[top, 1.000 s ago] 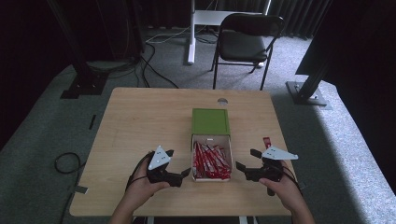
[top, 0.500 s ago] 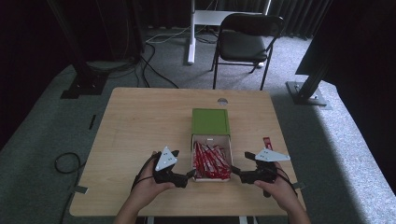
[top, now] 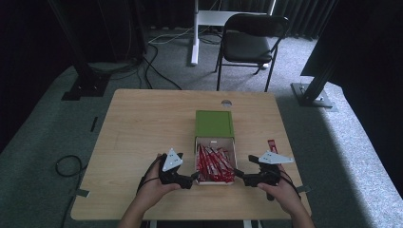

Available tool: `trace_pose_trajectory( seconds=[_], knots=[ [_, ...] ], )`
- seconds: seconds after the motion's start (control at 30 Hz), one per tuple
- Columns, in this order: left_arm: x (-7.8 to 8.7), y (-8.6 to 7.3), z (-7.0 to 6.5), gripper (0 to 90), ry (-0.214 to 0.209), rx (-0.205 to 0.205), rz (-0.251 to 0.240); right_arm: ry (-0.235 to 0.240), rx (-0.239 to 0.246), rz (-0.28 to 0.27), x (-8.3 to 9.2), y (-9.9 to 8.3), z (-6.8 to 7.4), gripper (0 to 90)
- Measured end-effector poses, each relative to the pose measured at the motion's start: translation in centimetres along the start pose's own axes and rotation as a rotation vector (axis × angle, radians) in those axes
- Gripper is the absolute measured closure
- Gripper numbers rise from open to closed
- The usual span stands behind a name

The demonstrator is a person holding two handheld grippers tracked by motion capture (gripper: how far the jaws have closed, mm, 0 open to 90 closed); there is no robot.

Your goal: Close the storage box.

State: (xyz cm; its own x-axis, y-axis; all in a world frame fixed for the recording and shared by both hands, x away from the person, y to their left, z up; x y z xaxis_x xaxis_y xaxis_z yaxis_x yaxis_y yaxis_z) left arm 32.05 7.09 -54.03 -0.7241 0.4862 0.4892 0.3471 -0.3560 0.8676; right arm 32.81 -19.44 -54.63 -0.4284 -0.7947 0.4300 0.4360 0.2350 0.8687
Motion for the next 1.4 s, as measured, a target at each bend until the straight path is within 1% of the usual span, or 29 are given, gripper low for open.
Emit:
trace_pose_trajectory(
  seconds=[0.1,0.13,0.23,0.5,0.8,1.0,1.07,1.23,1.4],
  knots=[
    [-0.2,0.1,0.4,8.1,0.028,0.012,-0.007,0.003,0.002,0.000,0.0,0.0,0.0,12.3],
    [-0.3,0.1,0.5,8.0,0.023,0.023,-0.006,0.006,-0.002,0.001,0.0,0.0,0.0,12.1],
    [-0.3,0.2,0.5,8.1,0.020,0.014,-0.005,0.004,-0.001,-0.001,-0.1,0.0,-0.1,11.5],
    [-0.6,0.3,0.6,8.0,0.013,0.020,0.002,-0.005,-0.007,-0.006,-0.1,0.1,-0.4,11.5],
    [-0.8,0.4,0.7,8.0,0.012,0.017,0.013,-0.010,-0.002,-0.001,-0.2,0.3,-0.6,11.5],
    [-0.9,0.5,0.8,8.0,0.016,0.011,0.015,-0.015,-0.008,-0.002,-0.2,0.4,-0.8,11.5],
    [-1.0,0.5,0.8,8.0,0.014,0.023,0.015,-0.013,-0.007,-0.002,-0.2,0.5,-0.8,11.5],
    [-1.0,0.7,0.9,8.1,0.020,0.004,0.020,-0.014,-0.005,-0.002,-0.3,0.6,-0.9,11.5],
    [-1.2,0.9,1.0,8.0,0.016,0.008,0.021,-0.019,-0.004,0.002,-0.4,0.7,-1.1,11.5]
  ],
)
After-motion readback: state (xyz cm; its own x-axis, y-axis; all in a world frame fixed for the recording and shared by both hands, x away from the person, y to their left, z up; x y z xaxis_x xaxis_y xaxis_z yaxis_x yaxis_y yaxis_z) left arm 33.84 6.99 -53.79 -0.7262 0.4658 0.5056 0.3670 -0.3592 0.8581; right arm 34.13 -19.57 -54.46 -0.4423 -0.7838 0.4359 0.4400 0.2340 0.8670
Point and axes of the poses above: each handheld gripper's, and its own axes: x roughly backward along the jaws, y roughly out of its top, z roughly to its left, the point moved 6 cm from there along -x, roughly forward along the jaws, and after that the axes turned 12 degrees about y, right-handed, at the moved point
